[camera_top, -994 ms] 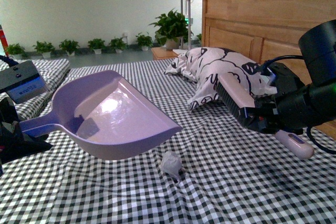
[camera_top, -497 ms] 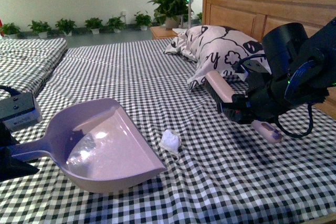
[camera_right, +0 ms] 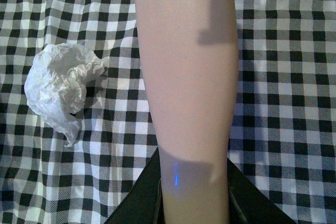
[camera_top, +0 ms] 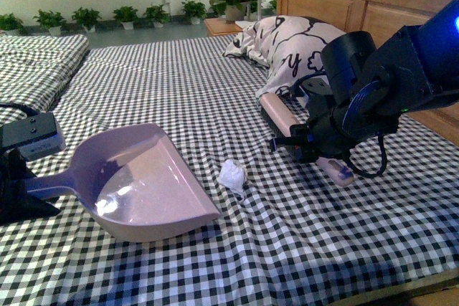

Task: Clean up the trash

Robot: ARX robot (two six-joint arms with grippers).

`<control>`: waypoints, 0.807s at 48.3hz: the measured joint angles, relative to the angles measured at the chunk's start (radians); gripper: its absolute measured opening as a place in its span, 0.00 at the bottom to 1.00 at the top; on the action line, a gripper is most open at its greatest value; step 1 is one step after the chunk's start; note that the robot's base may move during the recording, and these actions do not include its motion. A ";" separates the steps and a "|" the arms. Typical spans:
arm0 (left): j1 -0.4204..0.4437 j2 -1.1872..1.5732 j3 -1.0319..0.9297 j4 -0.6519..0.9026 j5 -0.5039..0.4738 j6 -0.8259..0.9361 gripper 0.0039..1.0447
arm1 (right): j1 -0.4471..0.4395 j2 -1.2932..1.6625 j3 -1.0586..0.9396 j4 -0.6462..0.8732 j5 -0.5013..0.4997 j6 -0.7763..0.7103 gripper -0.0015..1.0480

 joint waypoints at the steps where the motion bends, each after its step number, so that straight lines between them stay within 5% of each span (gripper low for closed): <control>1: 0.000 0.006 0.009 -0.003 0.001 0.000 0.22 | 0.002 0.003 0.003 -0.001 0.001 0.000 0.18; 39: -0.003 0.224 0.229 -0.056 -0.015 0.020 0.22 | 0.055 0.050 0.104 -0.024 -0.008 -0.023 0.18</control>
